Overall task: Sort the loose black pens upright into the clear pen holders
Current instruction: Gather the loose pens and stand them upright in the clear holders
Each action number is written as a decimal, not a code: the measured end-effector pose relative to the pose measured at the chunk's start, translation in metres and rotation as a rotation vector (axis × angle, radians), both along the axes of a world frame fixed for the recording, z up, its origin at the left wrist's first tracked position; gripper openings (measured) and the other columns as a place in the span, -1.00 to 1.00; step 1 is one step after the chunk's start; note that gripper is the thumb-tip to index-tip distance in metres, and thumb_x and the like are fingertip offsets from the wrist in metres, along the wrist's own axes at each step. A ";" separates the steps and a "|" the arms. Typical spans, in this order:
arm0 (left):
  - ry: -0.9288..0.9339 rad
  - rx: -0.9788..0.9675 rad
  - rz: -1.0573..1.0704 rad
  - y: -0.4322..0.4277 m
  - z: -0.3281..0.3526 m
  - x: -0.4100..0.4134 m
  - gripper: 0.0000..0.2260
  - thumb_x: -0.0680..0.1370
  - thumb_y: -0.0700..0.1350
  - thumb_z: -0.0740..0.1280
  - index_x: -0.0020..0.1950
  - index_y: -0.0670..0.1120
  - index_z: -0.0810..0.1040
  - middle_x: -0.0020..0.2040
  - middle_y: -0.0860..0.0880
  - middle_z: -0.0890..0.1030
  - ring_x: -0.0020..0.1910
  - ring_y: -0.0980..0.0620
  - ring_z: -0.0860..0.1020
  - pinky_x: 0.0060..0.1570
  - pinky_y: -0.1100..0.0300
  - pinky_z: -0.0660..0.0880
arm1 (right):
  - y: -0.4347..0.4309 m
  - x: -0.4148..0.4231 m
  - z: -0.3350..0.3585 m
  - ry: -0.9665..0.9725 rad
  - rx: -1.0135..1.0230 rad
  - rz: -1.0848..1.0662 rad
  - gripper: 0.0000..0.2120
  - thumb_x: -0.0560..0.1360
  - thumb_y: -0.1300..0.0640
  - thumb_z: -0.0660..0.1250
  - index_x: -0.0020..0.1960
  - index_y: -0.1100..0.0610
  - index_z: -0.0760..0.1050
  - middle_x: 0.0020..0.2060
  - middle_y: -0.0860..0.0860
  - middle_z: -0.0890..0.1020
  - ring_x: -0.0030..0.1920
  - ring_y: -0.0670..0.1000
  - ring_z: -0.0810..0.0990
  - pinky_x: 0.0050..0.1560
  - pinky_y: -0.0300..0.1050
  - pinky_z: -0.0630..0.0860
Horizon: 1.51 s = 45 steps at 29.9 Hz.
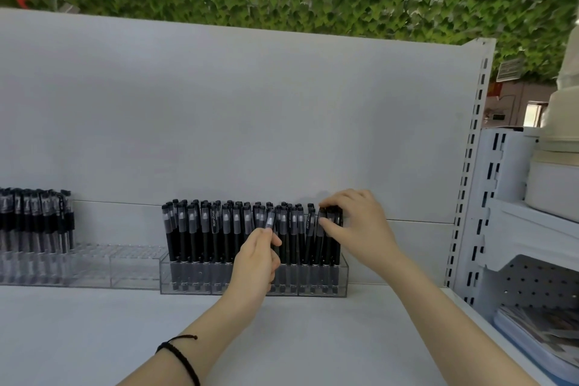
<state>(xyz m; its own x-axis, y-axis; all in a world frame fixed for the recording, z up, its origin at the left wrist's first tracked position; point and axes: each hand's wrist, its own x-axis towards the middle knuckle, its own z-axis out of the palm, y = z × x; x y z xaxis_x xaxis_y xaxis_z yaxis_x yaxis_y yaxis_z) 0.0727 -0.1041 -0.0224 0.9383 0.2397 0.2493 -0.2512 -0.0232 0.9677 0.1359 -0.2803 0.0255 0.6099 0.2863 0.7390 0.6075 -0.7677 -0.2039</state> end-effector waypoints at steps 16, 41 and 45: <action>-0.037 -0.005 -0.001 0.000 0.002 0.000 -0.74 0.68 -0.07 0.05 -0.09 -0.13 0.43 -0.48 0.00 0.29 -0.58 0.12 0.16 -0.59 0.29 0.13 | 0.009 -0.010 -0.001 -0.024 -0.047 0.019 -0.66 0.46 -0.16 0.32 0.20 -0.12 0.54 0.20 -0.18 0.44 0.25 -0.09 0.29 0.25 -0.11 0.31; -0.056 -0.025 0.006 0.002 0.005 0.003 -0.74 0.67 -0.08 0.06 -0.12 -0.12 0.43 -0.47 -0.01 0.29 -0.55 0.12 0.17 -0.57 0.31 0.13 | 0.025 0.009 0.025 0.123 -0.102 0.224 -0.74 0.46 0.19 0.38 0.06 -0.11 0.65 -0.03 -0.25 0.62 0.08 -0.10 0.39 0.18 -0.04 0.41; -0.063 -0.023 0.017 0.004 0.005 0.003 -0.73 0.68 -0.07 0.05 -0.11 -0.12 0.43 -0.47 0.00 0.29 -0.56 0.13 0.17 -0.58 0.32 0.13 | 0.023 0.010 0.028 0.135 -0.123 0.217 -0.76 0.43 0.19 0.40 0.02 -0.08 0.64 -0.05 -0.18 0.64 0.06 -0.11 0.41 0.13 -0.10 0.44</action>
